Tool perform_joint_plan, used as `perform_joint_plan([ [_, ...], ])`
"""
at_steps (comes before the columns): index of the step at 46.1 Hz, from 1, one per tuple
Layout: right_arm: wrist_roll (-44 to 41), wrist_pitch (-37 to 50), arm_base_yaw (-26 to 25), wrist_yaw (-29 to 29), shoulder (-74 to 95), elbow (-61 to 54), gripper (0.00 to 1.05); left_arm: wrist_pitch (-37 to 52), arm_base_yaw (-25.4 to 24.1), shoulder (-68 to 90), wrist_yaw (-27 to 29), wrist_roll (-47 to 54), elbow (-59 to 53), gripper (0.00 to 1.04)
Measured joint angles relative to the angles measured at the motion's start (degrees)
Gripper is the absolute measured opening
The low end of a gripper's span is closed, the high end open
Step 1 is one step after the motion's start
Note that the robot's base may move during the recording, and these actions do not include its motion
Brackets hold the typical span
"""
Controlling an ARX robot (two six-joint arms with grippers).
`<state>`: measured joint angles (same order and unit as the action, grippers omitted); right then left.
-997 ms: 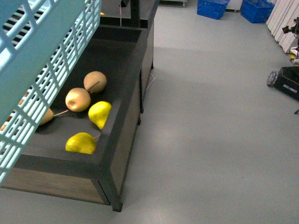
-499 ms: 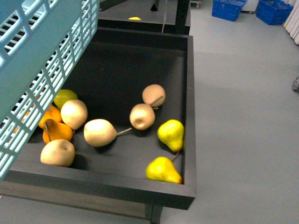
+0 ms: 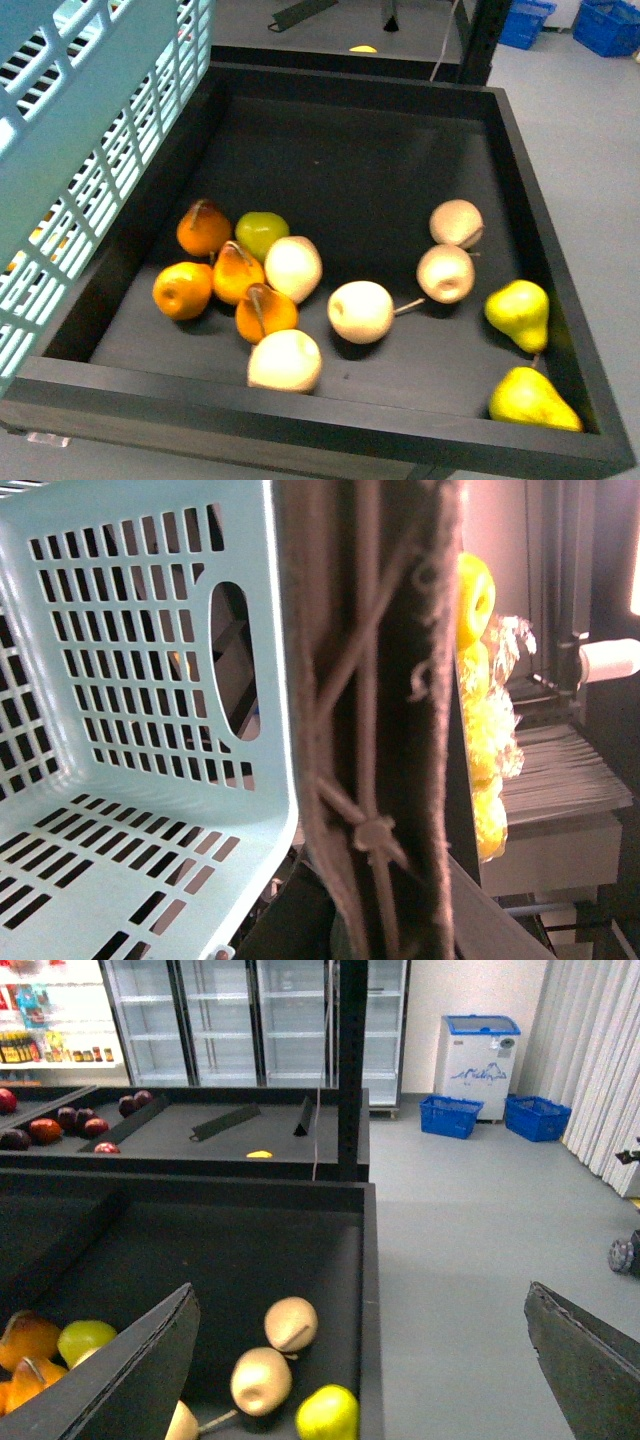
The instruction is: Pick mango and avocado into basket
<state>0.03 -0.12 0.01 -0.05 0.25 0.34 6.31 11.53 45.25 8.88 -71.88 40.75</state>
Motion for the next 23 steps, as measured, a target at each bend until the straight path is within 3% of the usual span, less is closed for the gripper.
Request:
perform_joint_plan([
  [23,0.0,0.0,0.0,0.0,0.0,0.0,0.97,0.0,0.0,0.0,0.1,0.1,-0.1,0.09],
])
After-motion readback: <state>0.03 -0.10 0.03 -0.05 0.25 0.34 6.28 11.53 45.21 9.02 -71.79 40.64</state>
